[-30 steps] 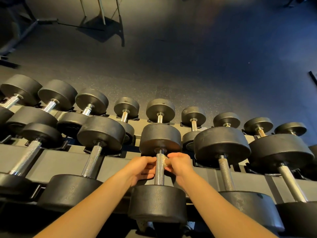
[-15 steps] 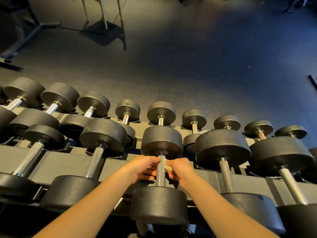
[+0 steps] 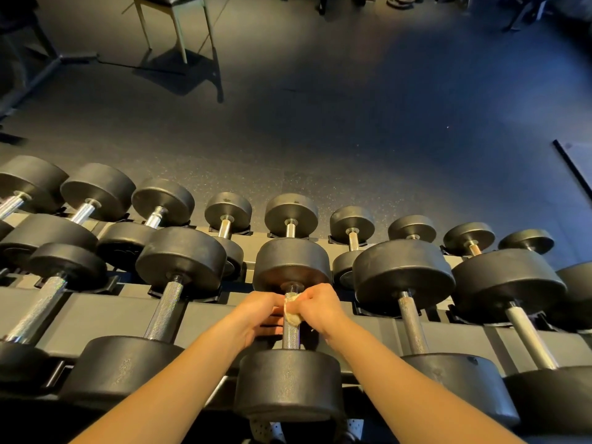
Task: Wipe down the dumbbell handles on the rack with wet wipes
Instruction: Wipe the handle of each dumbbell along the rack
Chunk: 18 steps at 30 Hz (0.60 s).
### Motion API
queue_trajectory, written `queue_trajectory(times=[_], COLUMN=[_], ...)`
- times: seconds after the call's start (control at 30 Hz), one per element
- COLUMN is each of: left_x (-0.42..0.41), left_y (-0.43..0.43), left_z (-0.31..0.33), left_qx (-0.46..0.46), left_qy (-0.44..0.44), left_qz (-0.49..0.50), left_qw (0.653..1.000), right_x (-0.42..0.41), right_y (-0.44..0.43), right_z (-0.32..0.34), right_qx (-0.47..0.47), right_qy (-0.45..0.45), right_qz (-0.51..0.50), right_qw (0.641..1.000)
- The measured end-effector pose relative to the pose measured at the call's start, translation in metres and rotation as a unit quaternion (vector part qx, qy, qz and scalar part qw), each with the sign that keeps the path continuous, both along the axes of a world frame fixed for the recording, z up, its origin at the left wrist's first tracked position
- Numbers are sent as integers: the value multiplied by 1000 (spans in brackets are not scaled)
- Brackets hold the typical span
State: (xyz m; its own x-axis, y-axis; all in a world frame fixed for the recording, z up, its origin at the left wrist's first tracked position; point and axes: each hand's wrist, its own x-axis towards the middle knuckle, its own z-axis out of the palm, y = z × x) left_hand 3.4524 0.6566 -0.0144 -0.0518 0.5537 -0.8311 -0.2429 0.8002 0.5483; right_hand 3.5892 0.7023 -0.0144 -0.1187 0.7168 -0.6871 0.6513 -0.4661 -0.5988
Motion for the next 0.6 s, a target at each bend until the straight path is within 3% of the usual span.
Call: queue_trajectory(times=[0.1, 0.17, 0.3, 0.37, 0.5, 0.6], left_x=[-3, -4, -5, -5, -5, -4], left_y=[-4, -6, -12, -16, -24, -25], left_z=[-1, -3, -3, -1, 0, 1], left_qx=[4, 1, -2, 3, 9, 2], left_qy=[2, 17, 41, 35, 19, 21], left_qz=[-10, -26, -41, -36, -35, -26], left_qw=[1000, 1000, 998, 999, 999, 999], right_x=[1, 2, 6, 9, 19, 13], right_y=[-6, -7, -4, -10, -18, -2], right_z=[2, 3, 3, 4, 13, 19], right_qx=[53, 105, 196, 191, 131, 216], right_qy=[-80, -103, -56, -31, 10, -35], right_qz=[148, 188, 132, 135, 315, 349], right_qw=[984, 971, 970, 972, 940, 911])
